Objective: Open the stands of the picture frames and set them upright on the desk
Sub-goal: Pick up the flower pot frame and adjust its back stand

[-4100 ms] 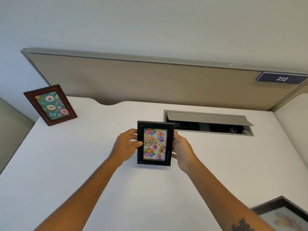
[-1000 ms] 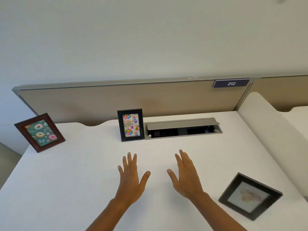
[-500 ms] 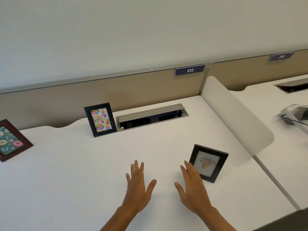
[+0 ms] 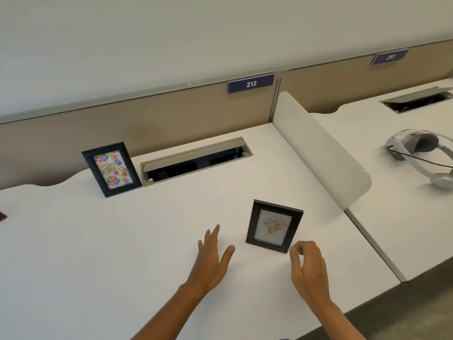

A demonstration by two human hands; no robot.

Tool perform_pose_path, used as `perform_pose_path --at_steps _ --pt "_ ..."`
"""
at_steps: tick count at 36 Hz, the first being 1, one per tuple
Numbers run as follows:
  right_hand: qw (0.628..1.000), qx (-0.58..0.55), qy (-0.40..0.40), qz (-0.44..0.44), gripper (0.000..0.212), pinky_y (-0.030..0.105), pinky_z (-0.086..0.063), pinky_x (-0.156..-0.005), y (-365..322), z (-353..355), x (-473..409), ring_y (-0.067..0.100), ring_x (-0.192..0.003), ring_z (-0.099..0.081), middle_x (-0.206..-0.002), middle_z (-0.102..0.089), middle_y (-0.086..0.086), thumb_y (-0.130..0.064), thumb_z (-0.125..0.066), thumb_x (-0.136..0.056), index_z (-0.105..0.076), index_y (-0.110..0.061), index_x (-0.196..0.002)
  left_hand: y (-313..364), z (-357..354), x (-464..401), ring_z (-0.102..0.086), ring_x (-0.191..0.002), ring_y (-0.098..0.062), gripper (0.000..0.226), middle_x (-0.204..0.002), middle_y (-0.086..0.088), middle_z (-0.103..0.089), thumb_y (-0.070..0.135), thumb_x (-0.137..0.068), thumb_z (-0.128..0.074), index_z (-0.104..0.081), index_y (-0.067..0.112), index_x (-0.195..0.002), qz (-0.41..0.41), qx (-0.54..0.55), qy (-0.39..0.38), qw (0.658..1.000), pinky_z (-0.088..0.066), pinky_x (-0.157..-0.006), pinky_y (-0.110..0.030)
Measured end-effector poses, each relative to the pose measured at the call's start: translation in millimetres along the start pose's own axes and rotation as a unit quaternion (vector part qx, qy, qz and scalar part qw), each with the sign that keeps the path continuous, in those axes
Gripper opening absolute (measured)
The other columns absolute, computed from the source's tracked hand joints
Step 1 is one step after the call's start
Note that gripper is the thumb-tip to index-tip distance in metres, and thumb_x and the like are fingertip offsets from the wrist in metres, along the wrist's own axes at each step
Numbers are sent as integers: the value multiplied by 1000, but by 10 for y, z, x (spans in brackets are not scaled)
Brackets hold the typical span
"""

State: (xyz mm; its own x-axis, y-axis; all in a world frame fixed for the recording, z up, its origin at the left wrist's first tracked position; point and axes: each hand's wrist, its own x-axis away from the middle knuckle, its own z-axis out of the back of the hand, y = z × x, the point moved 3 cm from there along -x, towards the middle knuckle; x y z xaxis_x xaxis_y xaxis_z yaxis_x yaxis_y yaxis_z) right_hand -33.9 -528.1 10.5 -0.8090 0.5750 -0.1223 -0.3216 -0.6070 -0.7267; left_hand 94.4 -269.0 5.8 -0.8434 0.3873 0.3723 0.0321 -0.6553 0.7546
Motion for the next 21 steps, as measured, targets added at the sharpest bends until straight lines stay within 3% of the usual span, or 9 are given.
perform_pose_path --at_steps 3,7,11,14,18,21 --pt "992 -103 -12 -72 6 42 -60 -93 49 30 -160 7 -105 -64 -114 -65 -9 -23 -54 -113 -58 -24 -119 152 -59 -117 -18 -163 -21 78 -176 12 -18 60 -103 -49 -8 41 -166 -31 33 1 999 -21 -129 -39" --pt "956 -224 -87 -169 49 35 -51 -104 32 28 -349 18 -124 -65 -133 -67 -2 -61 -40 -104 -53 -30 -140 386 -141 -258 -38 -155 -15 75 -169 8 -37 54 -103 -54 -14 41 -165 -34 67 -13 997 -32 -115 -25" --pt "920 -315 -134 -188 81 36 -50 -101 -33 15 -541 4 -118 -68 -132 -73 -9 -100 -38 -84 -58 -46 -141 590 -183 -391 -45 -150 -17 70 -163 5 -47 45 -106 -54 -16 40 -165 -46 76 -27 996 -37 -114 -26" --pt "897 -350 -176 -203 82 41 -49 -107 -102 10 -644 8 -123 -69 -135 -76 -11 -101 -38 -84 -69 -47 -136 719 -189 -478 -50 -145 -15 65 -157 5 -54 33 -110 -53 -19 40 -165 -54 69 -33 996 -41 -112 -24" --pt "873 -379 -208 -226 94 50 -40 -123 -143 1 -753 15 -135 -66 -139 -76 -10 -103 -37 -80 -71 -39 -140 841 -185 -590 -58 -129 -11 59 -146 5 -60 18 -111 -49 -28 37 -163 -78 63 -39 994 -49 -89 -1" --pt "853 -412 -209 -241 91 53 -37 -126 -179 11 -817 16 -137 -66 -140 -77 -6 -102 -43 -80 -77 -37 -133 896 -172 -652 -59 -129 -11 53 -141 6 -62 14 -111 -48 -36 34 -159 -87 57 -36 994 -49 -85 1"
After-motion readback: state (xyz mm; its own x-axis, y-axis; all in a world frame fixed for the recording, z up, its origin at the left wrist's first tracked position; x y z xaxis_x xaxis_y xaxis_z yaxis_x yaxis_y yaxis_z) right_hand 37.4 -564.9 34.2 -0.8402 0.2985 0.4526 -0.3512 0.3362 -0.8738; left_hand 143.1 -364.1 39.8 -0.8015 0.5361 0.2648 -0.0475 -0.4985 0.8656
